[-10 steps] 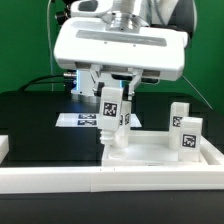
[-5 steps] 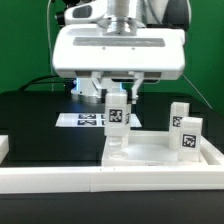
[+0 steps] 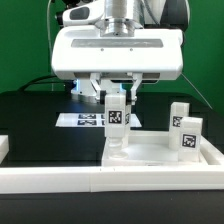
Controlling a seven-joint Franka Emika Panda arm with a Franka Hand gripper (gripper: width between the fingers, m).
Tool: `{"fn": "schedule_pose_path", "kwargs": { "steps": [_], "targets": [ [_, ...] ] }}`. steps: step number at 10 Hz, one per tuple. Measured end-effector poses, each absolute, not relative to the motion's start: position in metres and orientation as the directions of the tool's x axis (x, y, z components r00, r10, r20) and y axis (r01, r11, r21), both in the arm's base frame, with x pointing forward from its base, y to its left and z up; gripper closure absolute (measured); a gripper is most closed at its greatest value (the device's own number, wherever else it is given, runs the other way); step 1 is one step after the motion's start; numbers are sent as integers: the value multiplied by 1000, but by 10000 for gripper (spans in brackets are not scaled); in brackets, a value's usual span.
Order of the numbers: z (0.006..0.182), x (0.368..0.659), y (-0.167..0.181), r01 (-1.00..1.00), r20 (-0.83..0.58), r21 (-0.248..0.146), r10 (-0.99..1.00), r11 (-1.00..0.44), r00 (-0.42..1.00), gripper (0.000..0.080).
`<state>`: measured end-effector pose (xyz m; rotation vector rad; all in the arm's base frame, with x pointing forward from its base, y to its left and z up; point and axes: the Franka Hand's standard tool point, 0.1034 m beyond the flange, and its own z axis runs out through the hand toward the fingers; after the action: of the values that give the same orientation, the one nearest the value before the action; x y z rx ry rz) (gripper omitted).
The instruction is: Assemble square table
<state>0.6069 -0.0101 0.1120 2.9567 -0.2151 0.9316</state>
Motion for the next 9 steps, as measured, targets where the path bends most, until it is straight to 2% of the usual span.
{"fn": "schedule_pose_path", "kwargs": {
  "steps": [9],
  "targets": [
    [84, 597, -3, -127, 550, 7, -102, -992, 829, 509]
  ]
}}
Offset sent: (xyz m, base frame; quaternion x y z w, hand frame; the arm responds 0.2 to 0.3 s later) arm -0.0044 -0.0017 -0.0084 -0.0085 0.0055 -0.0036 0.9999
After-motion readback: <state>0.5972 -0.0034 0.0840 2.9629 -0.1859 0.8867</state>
